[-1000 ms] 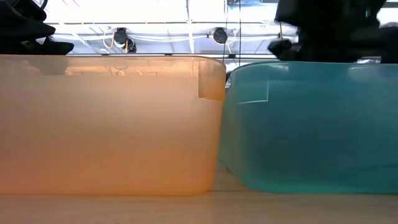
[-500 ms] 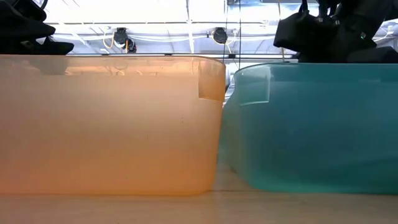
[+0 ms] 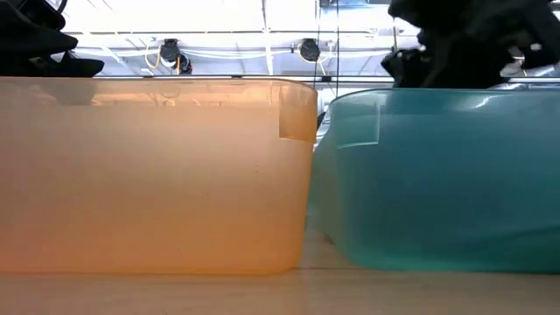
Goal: Pick & Place hat
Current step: Put the bottom black cap into the green bin
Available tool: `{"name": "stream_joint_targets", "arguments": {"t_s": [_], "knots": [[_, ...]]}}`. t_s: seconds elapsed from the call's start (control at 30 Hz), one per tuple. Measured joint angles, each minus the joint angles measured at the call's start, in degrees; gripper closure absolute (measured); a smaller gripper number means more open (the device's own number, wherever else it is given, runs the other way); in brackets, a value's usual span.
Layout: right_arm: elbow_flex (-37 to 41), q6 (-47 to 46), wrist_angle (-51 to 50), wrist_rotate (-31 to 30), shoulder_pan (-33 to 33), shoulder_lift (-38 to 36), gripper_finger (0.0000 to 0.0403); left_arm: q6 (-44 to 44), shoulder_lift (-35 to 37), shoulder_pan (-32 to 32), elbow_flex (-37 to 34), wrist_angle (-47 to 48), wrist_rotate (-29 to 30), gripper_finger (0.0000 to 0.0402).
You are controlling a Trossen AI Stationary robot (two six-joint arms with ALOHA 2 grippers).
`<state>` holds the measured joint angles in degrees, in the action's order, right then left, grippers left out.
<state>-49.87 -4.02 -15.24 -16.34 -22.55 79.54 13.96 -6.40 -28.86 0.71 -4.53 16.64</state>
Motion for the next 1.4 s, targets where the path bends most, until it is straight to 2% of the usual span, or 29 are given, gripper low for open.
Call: {"name": "stream_joint_targets", "arguments": {"t_s": [0.3,0.47,0.73,0.97,1.17,1.4], "knots": [[-0.2,-5.9,0.5,-1.7,0.9,-7.9,0.0156,0.0,0.0,0.0,0.0,0.0,0.0,0.0222],[-1.2,-5.5,1.0,-1.6,1.3,-11.4,0.0133,0.0,0.0,0.0,0.0,0.0,0.0,0.0222],[-2.8,-4.0,4.1,-1.6,1.2,-16.0,0.0134,0.0,0.0,0.0,0.0,0.0,0.0,0.0222],[-5.7,-7.9,3.7,-2.0,1.0,-18.1,0.0133,0.0,0.0,0.0,0.0,0.0,0.0,0.0222],[-13.0,-10.0,-5.7,-6.1,-1.4,-18.0,0.0132,0.0,0.0,0.0,0.0,0.0,0.0,0.0222],[-23.4,-19.8,-22.7,-12.3,-4.6,-17.3,0.0131,0.0,0.0,0.0,0.0,0.0,0.0,0.0222]]}}
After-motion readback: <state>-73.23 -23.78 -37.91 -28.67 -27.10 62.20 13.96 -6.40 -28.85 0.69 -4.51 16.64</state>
